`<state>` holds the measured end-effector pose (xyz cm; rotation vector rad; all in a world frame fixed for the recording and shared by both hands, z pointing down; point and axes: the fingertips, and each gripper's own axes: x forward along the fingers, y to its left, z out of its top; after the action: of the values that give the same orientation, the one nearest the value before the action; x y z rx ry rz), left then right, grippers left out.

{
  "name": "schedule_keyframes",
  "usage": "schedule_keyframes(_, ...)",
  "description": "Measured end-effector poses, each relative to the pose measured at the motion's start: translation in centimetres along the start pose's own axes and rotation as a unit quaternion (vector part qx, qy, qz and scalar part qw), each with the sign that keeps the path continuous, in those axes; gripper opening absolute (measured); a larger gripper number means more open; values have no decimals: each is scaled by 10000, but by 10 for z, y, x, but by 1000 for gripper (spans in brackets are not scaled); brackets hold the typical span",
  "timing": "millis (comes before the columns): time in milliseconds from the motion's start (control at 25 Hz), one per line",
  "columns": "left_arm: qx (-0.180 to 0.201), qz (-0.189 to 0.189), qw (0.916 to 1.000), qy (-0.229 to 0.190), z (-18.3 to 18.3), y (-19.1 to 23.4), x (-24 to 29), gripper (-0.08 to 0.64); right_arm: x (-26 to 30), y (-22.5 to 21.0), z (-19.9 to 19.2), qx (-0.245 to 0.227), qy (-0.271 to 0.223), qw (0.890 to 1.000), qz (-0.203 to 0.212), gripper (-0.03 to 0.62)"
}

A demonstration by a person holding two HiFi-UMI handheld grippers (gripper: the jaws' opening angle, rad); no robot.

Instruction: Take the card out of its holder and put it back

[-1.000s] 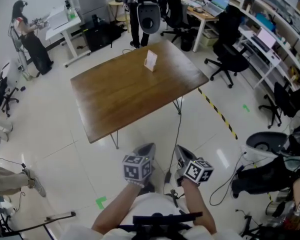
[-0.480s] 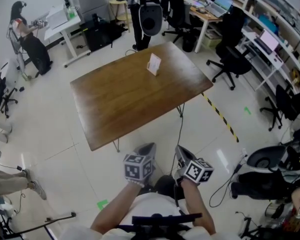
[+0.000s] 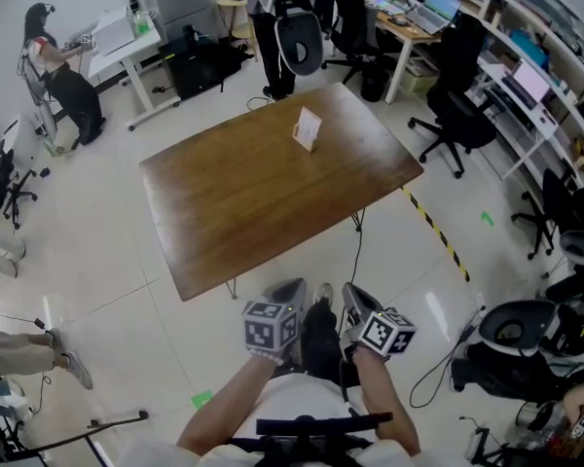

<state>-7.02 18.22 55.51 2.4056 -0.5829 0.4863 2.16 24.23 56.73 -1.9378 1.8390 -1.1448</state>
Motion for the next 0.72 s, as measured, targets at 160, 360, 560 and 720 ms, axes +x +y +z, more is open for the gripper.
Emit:
schedule_keyframes(160,-32,92,9999,-57,14,13,8,-3,20,-2,9,-78,64,9999,33,6)
schedule_keyframes(360,-69,205,9997,-141,37,28,25,-3,48,-5,34,-123,97,9998,143,6)
schedule_keyframes(560,-67,296,9992,-254,64,36,56,-3,76,-16,67,-207,105,9993,278,6)
schedule_keyframes(720,-89,389,9986,-342,89,46,75,-3,102,-18,96,-363,132,9985,389,6)
